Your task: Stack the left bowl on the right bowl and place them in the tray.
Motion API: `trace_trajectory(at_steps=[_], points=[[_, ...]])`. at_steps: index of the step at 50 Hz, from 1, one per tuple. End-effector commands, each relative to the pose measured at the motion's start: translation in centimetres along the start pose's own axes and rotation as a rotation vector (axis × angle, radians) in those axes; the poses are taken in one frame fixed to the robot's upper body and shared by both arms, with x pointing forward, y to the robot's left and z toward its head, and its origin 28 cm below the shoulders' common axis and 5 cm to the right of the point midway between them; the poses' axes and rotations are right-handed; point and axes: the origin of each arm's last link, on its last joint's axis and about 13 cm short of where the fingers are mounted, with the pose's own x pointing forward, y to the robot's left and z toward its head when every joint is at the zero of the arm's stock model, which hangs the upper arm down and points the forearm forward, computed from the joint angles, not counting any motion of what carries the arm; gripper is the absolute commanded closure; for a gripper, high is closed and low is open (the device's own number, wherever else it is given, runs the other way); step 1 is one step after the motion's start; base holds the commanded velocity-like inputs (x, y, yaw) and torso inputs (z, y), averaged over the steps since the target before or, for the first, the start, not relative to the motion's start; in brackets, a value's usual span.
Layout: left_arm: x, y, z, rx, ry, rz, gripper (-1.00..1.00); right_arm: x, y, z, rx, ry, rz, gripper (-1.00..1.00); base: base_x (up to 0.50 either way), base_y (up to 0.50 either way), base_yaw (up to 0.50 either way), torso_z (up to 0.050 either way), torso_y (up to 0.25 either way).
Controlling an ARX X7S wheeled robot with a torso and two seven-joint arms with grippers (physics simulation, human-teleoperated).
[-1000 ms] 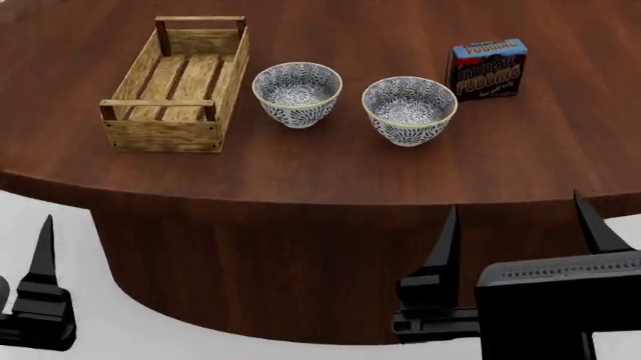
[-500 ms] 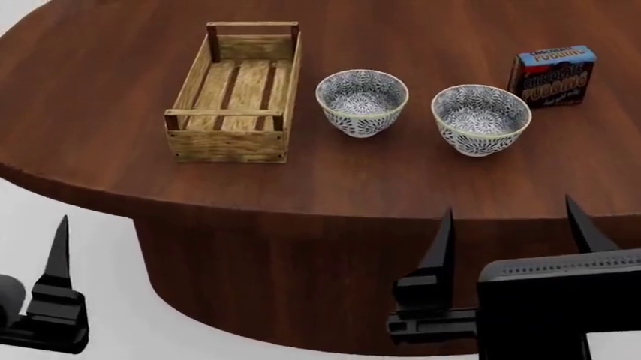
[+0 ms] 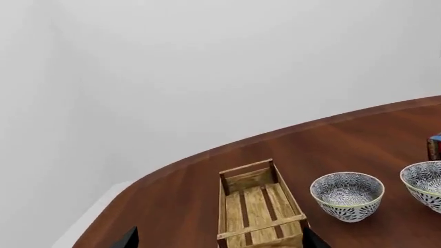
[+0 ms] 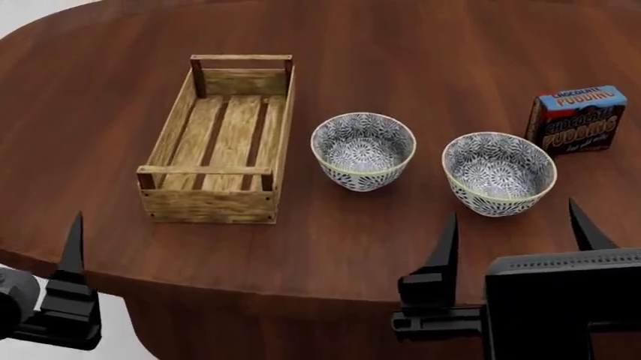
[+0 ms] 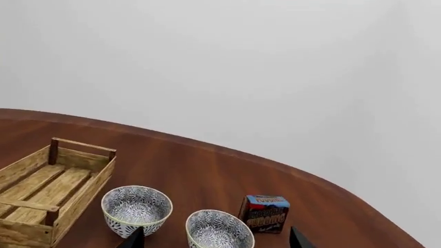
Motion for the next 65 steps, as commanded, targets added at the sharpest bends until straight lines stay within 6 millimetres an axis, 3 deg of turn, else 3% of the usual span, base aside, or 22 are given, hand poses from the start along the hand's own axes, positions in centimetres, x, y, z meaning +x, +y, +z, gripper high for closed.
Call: trace_trajectory(at_steps=[1,65], points=[[0.0,0.0,-0.1,-0.003,-0.002,-0.004,-1.0,-0.1,0.0,-0.2,0.001,0.005,0.002,-1.0,0.5,0.0,0.0,0.0,0.0],[-0.1,-0.1,0.0,-0.007,-0.014,-0.012,-1.0,-0.1,0.3,-1.3,-0.01,0.038,0.012,-1.0,0.5,0.02,0.0,0.0,0.001]])
